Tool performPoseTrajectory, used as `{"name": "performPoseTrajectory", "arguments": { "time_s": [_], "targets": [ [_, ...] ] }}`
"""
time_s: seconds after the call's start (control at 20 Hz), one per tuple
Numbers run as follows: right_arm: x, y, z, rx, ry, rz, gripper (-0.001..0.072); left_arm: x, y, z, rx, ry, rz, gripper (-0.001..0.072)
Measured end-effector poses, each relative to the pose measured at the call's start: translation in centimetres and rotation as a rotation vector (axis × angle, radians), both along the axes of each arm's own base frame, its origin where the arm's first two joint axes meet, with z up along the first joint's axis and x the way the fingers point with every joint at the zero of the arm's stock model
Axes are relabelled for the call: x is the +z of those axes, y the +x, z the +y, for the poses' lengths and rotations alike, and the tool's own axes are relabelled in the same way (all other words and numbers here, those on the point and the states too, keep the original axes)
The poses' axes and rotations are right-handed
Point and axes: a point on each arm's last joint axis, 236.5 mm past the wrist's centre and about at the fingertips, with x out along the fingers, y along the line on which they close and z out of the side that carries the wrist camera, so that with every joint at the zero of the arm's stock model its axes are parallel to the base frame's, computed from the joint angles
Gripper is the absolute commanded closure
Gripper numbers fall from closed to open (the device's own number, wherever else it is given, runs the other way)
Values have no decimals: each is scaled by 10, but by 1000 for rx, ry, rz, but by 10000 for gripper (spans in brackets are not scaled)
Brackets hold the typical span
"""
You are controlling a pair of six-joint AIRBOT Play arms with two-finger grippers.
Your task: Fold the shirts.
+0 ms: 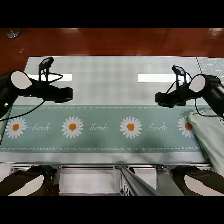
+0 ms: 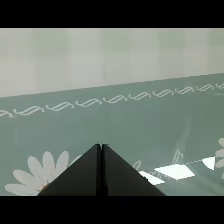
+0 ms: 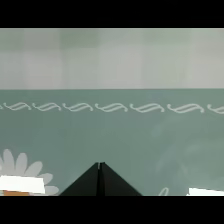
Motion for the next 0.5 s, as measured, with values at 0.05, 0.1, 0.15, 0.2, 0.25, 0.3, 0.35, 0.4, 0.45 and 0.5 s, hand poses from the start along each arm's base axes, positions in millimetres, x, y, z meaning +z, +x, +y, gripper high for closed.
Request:
{"name": "performPoseTrajectory", "arguments": {
  "time_s": [0.05,0.1,0.15,0.2,0.25,0.3,0.35,0.4,0.45,0.5],
  "targets": [
    [-2,-1,-1,4,-13,6,687,-3,-2,1,1,5,8,686],
    [-3,-3,-2,10,-23,14,687,-6,-3,2,3,10,15,685],
    [-3,-4,-3,14,-32,17,686,-8,-5,3,4,14,22,686],
    [-4,-4,-4,15,-39,19,687,-9,-5,2,5,14,25,686],
    [-4,-6,-4,17,-45,24,687,-10,-6,3,4,18,30,686],
    [-5,-6,-4,18,-46,24,686,-11,-6,4,4,21,30,686],
    [-5,-6,-5,19,-48,25,687,-11,-6,4,6,21,31,685],
    [-5,-6,-5,20,-52,25,686,-12,-7,4,6,22,33,686],
    [-5,-7,-6,20,-55,27,687,-12,-7,4,7,22,33,685],
    [-5,-7,-6,20,-56,27,687,-12,-7,5,6,24,34,686]
  ]
}}
